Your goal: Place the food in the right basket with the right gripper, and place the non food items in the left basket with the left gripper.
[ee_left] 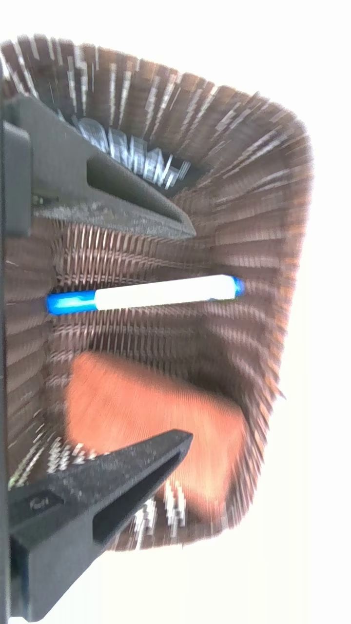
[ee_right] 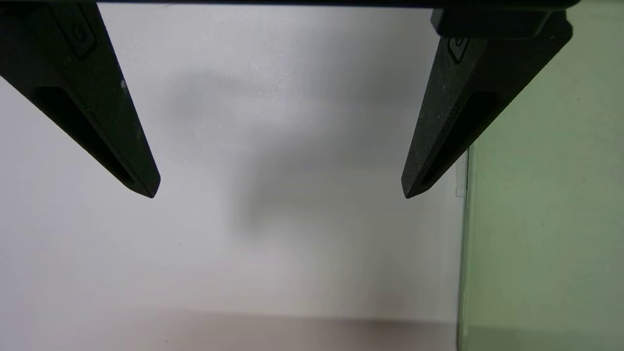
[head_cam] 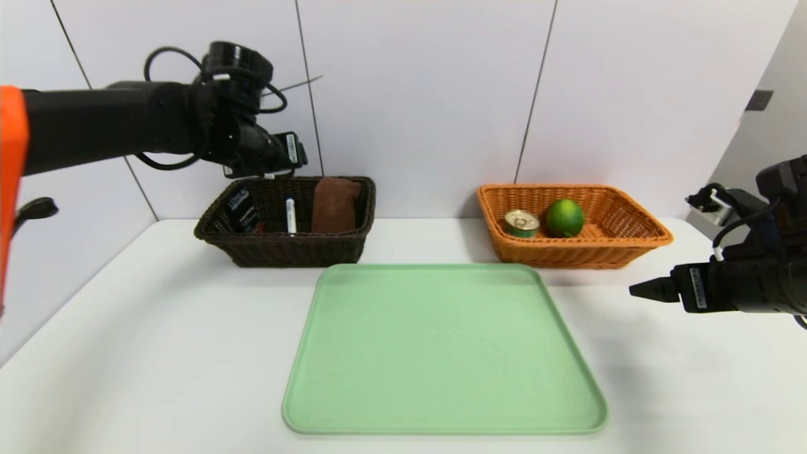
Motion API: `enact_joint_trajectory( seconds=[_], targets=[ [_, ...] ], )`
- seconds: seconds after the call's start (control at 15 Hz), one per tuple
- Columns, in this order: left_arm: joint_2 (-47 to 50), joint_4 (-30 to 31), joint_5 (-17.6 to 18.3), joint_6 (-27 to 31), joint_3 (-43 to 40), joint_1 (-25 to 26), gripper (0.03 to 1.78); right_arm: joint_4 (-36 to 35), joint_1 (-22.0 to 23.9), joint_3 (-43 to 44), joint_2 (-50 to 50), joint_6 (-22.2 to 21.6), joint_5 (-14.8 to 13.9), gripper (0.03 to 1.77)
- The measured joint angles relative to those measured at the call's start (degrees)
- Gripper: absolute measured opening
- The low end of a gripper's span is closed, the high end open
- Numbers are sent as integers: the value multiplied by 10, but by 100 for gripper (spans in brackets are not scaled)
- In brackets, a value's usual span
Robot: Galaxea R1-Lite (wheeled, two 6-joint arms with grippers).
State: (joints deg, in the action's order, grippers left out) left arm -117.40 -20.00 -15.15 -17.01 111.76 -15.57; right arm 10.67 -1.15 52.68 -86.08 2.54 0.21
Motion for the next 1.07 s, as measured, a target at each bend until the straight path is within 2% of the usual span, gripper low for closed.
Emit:
enact_joint_trajectory(
  seconds=[0.2,0.33,0.47,0.6,0.8,0.93,1.07],
  targets=[
    [96,-15,26,65,-33,-3,150,-84,-14,-12,21,9,23,171],
    [174,-17,71,118,-98,-5,155,-164,-21,-21,31,33,41,171],
    [248,-19,98,148,-175,-6,158,-246,-25,-19,39,52,41,171],
    [321,-19,94,157,-248,-6,161,-295,-28,-16,60,61,38,171],
    [432,-19,60,162,-336,-5,164,-297,-29,-23,121,93,30,171],
    [507,-19,30,163,-389,16,166,-296,-30,-41,172,106,5,171],
    [584,-19,19,162,-438,61,167,-298,-27,-82,230,108,-28,171]
  ],
)
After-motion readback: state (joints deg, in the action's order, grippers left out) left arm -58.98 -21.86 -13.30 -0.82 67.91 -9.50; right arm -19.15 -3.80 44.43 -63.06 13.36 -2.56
